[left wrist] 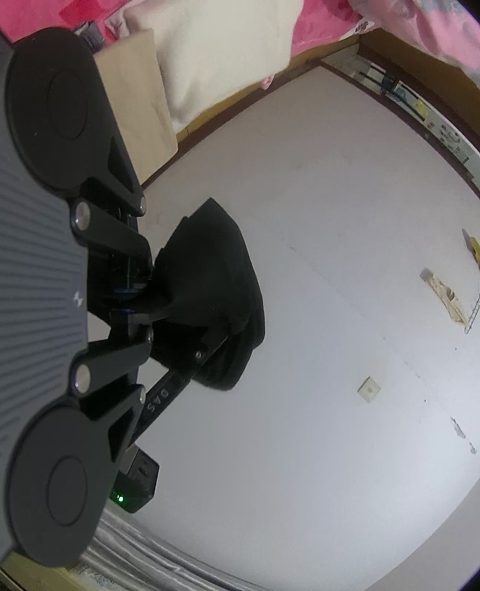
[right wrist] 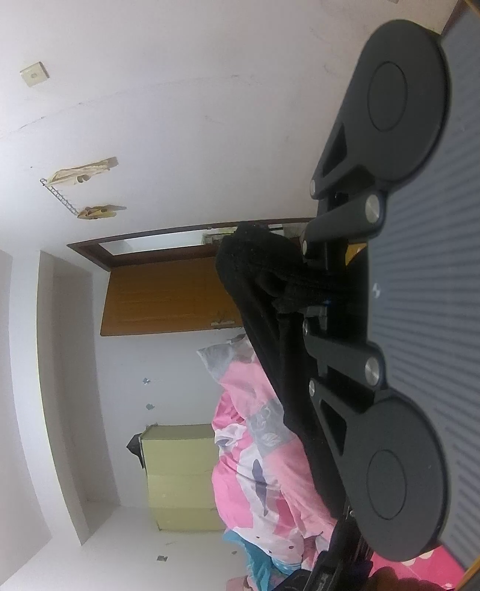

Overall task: Fold clothes
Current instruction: 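Carry the folded black shirt with both grippers toward the clothes stack, then lower the black shirt onto the folded clothes stack with both grippers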

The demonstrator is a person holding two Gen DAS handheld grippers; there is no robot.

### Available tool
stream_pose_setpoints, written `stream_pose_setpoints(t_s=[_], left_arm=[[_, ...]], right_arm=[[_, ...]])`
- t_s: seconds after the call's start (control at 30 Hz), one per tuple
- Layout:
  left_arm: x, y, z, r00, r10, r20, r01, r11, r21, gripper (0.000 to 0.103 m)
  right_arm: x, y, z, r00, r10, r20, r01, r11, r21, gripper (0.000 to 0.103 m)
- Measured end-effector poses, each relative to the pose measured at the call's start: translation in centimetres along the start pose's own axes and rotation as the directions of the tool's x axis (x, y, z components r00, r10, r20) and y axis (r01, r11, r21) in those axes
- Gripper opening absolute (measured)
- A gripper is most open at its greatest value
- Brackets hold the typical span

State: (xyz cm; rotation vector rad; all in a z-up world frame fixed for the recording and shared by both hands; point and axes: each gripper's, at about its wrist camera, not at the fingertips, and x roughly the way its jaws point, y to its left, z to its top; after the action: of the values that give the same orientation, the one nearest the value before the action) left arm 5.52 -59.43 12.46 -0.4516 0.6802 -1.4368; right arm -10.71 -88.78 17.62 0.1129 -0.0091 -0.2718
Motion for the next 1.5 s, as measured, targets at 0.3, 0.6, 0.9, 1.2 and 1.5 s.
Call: stream_pose_setpoints(t_s=[0.3, 0.6, 0.9, 1.2, 1.5], left_arm=[[-0.6, -6.4, 0.6, 0.998, -0.055, 0.011, 0.054, 0.997, 0.062, 0.007], [-1.2, -8.8, -0.2, 0.995, -0.097, 0.007, 0.096, 0.995, 0.024, 0.007], [0.6, -1.3, -1.1, 0.999, 0.049, -0.002, -0.049, 0.997, -0.055, 0.007], [1.7, 7.4, -0.3, 0.969, 0.247, 0.018, -0.247, 0.968, -0.035, 0.007], [2.2, 12.3, 0.4, 0.951, 0.308, -0.01, -0.307, 0.945, -0.115, 0.007]], right_arm=[[-5.0, 0.8, 2.5, 0.998, -0.008, 0.067, 0.009, 1.0, -0.014, 0.008], [-8.4, 0.4, 4.9, 0.997, -0.008, 0.082, 0.011, 0.999, -0.035, 0.008], [-2.0, -1.0, 0.3, 0.999, 0.022, -0.049, -0.022, 1.0, 0.017, 0.009], [8.9, 1.0, -5.0, 0.959, 0.037, -0.281, -0.042, 0.999, -0.012, 0.009], [15.7, 3.3, -8.2, 0.874, -0.006, -0.486, -0.038, 0.996, -0.082, 0.008]])
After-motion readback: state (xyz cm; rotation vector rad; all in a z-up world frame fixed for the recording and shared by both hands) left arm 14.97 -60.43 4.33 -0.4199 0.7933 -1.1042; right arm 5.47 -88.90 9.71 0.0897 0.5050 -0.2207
